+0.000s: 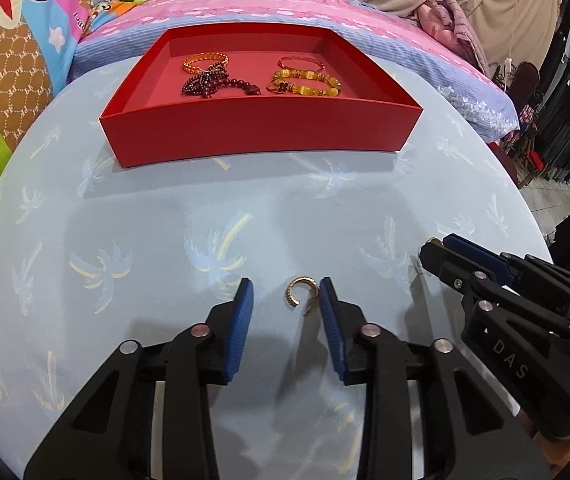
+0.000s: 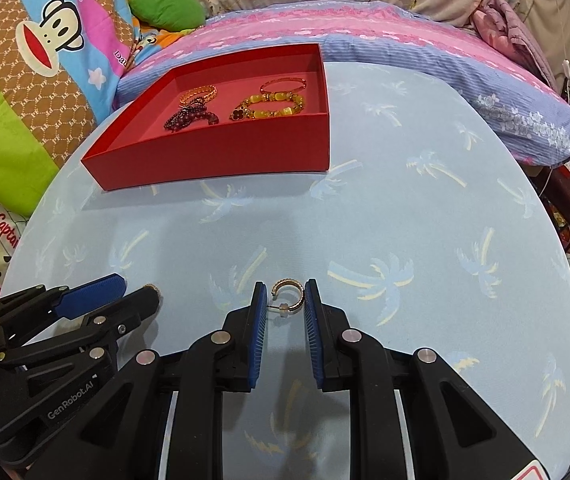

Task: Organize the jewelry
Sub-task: 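Grasp the other gold hoop earring with the left tool while the right tool holds its earring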

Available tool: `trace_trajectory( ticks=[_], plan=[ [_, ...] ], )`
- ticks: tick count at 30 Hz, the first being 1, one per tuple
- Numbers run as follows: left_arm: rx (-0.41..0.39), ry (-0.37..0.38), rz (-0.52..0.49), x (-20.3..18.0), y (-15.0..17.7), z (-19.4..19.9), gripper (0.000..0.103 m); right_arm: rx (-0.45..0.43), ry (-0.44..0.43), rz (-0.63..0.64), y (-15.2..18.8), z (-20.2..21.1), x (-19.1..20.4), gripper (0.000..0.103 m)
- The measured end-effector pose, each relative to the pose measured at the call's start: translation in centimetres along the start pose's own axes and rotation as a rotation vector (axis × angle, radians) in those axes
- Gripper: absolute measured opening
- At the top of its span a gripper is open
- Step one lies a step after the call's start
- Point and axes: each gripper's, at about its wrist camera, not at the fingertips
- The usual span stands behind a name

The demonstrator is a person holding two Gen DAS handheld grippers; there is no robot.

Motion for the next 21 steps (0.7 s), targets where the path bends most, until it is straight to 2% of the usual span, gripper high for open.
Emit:
trace_trajectory(
  ticks=[8, 21],
  plan=[
    [0.001, 0.006, -0.033, -0.42, 0.1, 0.01, 0.016, -0.001, -0.006, 0.005, 0.04, 0.12, 0.23, 0.018],
    [0.002, 0.017, -0.007, 0.12, 0.69, 0.9, 0.016, -0.012, -0.012, 0.008, 0.08, 0.75, 0.43, 0.018]
  ],
)
Point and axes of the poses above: each gripper's, at about its wrist camera, not at the fingertips, and z roughly against the way its jaws point, x to its left, y to its underside, and after that the axes turned 5 degrees about x, right-handed
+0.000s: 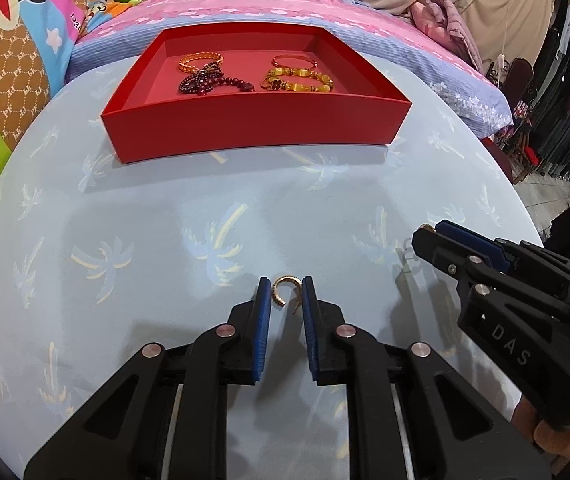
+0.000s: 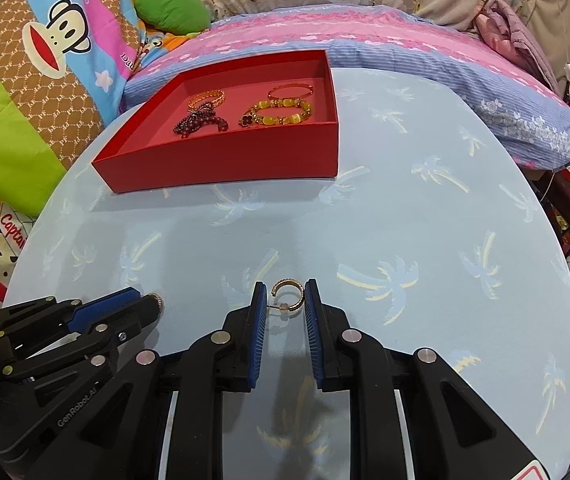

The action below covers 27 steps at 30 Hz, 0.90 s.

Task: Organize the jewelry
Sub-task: 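Grasp the other gold hoop earring with the left tool while the right tool holds its earring, then carry both gold earrings into the red tray and open both tools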

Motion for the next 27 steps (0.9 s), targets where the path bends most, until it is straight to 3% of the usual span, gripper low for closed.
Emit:
trace_trajectory(
  ticks=[3, 8, 21, 27],
  plan=[
    [-0.007, -0.002, 0.008, 0.28, 0.41, 0.28, 0.027, 0.001, -0.002, -0.003, 0.11, 0.01, -0.11, 0.018],
    [-0.017, -0.005, 0.009, 0.45, 0.95, 0.55, 0.03, 0.003, -0.004, -0.001, 0.27, 0.04, -0.01, 0.018],
    [-0.016, -0.024, -0.01, -0.23, 0.57, -0.26, 0.03, 0.002, -0.008, -0.004, 0.41, 0.07, -0.07, 0.018],
    [-0.02, -0.034, -0.024, -0.34, 0.48, -0.35, 0.021, 0.007, -0.011, -0.001, 0.45, 0.0, 0.06, 0.018]
  ],
)
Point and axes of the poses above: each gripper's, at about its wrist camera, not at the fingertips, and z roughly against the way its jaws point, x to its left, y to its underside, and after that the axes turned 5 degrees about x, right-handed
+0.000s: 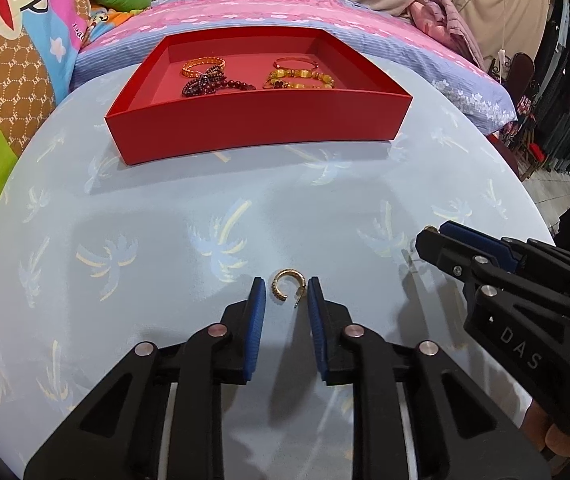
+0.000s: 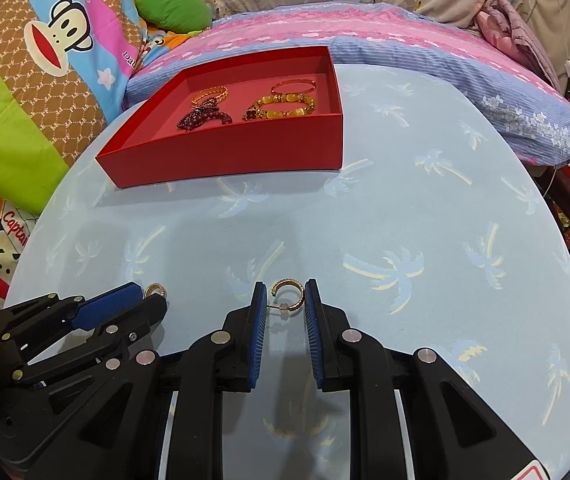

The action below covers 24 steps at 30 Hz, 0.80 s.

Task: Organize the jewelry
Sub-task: 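Carry both gold earrings into the red tray and open both tools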

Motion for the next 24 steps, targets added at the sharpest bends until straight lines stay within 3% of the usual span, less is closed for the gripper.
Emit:
trace_trajectory(
  ticks=[15, 24],
  plan=[
    [-0.019, -0.019, 0.002, 0.0, -0.7, 1.3, 0.017, -0.013, -0.025, 0.0, -0.5, 0.8, 0.4, 0.018],
    [-0.082, -0.007, 0.028, 0.8, -4.2, 3.9, 0.017, -0.086, -0.067, 0.028, -3.9, 3.0, 1.6, 0.018]
  ],
)
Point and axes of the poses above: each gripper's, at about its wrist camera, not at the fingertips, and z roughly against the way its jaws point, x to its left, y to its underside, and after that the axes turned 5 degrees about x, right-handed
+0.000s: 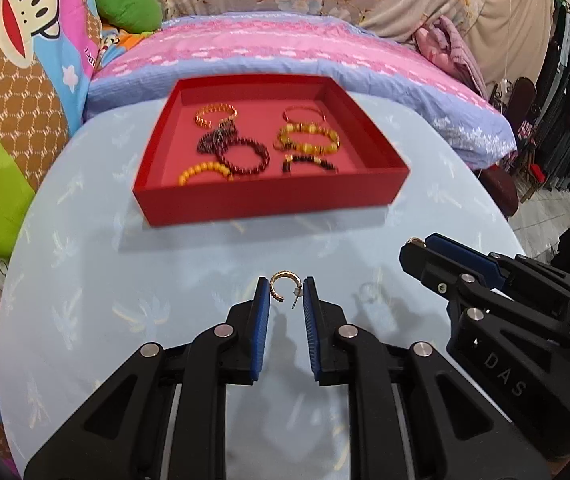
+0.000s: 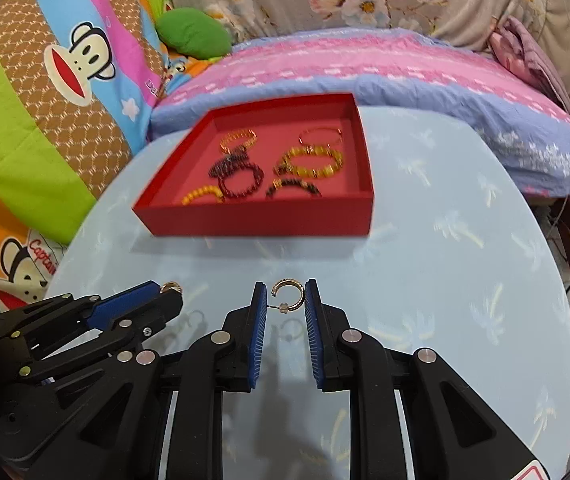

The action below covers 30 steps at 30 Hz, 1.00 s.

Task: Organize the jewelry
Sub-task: 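Carry both gold earrings into the red tray and open both tools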

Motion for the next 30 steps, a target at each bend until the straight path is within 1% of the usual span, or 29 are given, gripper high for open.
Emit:
trace_trajectory(
  ticks=[8, 14, 23, 30],
  plan=[
    [-0.071, 0.014, 0.031, 1.4, -4.8, 0.8, 0.017, -0.075, -0.021, 0.04, -5.3, 0.4, 1.5, 0.018],
    [-0.113, 0.003, 0.035, 2.4, -9.0, 0.3, 0.017, -0.101, -0.027, 0.045, -9.4, -0.9, 1.7, 0.018],
    [-0.121, -0.013, 0.037, 4.0, -13.7, -2.8, 0.017, -0.099, -0.012, 0.032, -14.3, -4.6, 1.4, 0.018],
    [-0.103, -0.031, 0.034, 4.7, -16.4, -5.8, 0.017, -0.078, 0.009, 0.021, -16.7, -7.8, 0.6, 0.018]
  ],
)
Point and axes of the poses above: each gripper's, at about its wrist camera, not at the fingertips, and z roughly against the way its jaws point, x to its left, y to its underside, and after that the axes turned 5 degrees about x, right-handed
